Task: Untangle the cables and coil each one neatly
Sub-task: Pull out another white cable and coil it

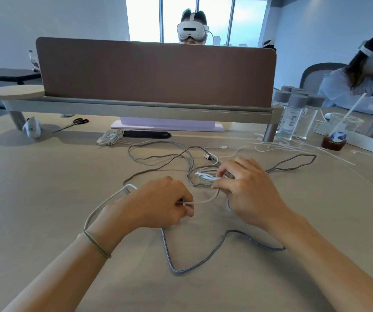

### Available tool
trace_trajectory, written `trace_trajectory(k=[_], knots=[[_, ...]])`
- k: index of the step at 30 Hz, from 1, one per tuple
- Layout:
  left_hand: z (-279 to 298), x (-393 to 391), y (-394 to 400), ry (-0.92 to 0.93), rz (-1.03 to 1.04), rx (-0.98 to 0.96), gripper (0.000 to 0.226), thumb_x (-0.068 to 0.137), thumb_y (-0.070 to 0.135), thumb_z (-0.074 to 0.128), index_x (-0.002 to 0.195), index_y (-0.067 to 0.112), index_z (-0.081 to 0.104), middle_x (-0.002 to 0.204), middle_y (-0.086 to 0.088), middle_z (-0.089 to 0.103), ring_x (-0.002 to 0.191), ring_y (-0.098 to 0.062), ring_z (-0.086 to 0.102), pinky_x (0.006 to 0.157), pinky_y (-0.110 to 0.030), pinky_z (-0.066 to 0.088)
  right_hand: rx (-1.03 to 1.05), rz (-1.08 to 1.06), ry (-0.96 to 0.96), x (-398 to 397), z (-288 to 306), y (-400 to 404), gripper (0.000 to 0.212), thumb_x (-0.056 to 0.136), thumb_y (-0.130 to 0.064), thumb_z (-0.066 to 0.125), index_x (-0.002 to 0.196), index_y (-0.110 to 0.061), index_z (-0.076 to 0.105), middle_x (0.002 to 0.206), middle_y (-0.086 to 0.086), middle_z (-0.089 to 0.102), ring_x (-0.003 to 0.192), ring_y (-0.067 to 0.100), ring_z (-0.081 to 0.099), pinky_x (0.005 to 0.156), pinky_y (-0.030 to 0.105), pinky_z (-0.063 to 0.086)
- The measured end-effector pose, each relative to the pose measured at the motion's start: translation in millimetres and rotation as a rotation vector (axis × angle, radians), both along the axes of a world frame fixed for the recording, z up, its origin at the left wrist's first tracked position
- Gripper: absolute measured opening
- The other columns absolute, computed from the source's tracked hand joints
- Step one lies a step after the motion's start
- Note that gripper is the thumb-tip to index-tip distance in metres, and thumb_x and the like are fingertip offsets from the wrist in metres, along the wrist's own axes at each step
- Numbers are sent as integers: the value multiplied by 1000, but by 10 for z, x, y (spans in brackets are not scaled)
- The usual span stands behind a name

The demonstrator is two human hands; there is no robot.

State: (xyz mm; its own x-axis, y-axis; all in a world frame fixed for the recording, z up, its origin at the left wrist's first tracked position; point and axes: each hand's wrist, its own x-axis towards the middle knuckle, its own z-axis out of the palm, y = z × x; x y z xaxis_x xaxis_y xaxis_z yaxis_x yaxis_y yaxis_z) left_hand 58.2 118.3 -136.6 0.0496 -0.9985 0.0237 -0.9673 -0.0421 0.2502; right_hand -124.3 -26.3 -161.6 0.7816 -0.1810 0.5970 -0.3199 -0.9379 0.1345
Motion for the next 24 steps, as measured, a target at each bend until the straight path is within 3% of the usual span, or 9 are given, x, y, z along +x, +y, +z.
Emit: trace_trajectory(k=[3, 5, 8, 10, 14, 19, 24], knots=[[-19, -121, -22, 106, 11, 59, 42, 89, 70, 49, 88, 33, 70, 65, 13, 68, 73, -3, 62, 76, -32, 52, 37, 37, -13, 56, -38, 69, 16, 81, -6, 77, 89, -18, 81, 91, 1, 64, 84, 23, 52, 72, 32, 38], [-45, -210, -66, 162, 45, 81, 55, 91, 74, 37, 85, 30, 69, 64, 10, 71, 69, 1, 61, 80, -31, 51, 25, 62, 16, 89, -60, 121, 17, 78, -6, 74, 88, -19, 80, 88, 1, 61, 84, 22, 52, 70, 30, 39], [-74, -330, -134, 299, 38, 93, 49, 102, 56, 36, 91, 26, 73, 65, 1, 73, 54, 1, 57, 81, -30, 51, 13, 77, 63, 109, -74, 126, 20, 72, -6, 75, 86, -19, 80, 85, 0, 60, 82, 20, 50, 66, 27, 37], [-91, -324, -147, 360, 36, 96, 43, 106, 41, 39, 91, 20, 73, 61, -5, 69, 45, -3, 55, 78, -31, 54, 80, 90, 13, 75, -50, 63, 20, 79, -6, 73, 92, -19, 81, 84, 0, 62, 80, 22, 55, 62, 31, 43], [-191, -91, -160, 173, 160, 103, 23, 96, 18, 53, 91, 29, 73, 54, 18, 66, 49, 6, 55, 79, -37, 58, 274, 43, -146, -93, 40, -85, 24, 84, -3, 77, 95, -24, 82, 83, -7, 69, 69, 15, 61, 57, 30, 48], [-132, 145, -108, 225, 315, 20, 21, 98, 32, 55, 90, 32, 74, 58, 16, 71, 54, 7, 63, 79, -29, 58, 348, -119, -260, -311, 140, -278, 28, 82, 3, 75, 81, -24, 78, 76, -13, 72, 63, 7, 59, 58, 26, 47], [-128, 499, -65, 213, 458, -2, 22, 96, 28, 58, 81, 31, 73, 60, 16, 71, 50, 0, 65, 81, -34, 59, 369, -503, -236, -529, 199, -520, 30, 81, 0, 65, 75, -29, 69, 74, -9, 71, 73, 24, 65, 65, 33, 51]])
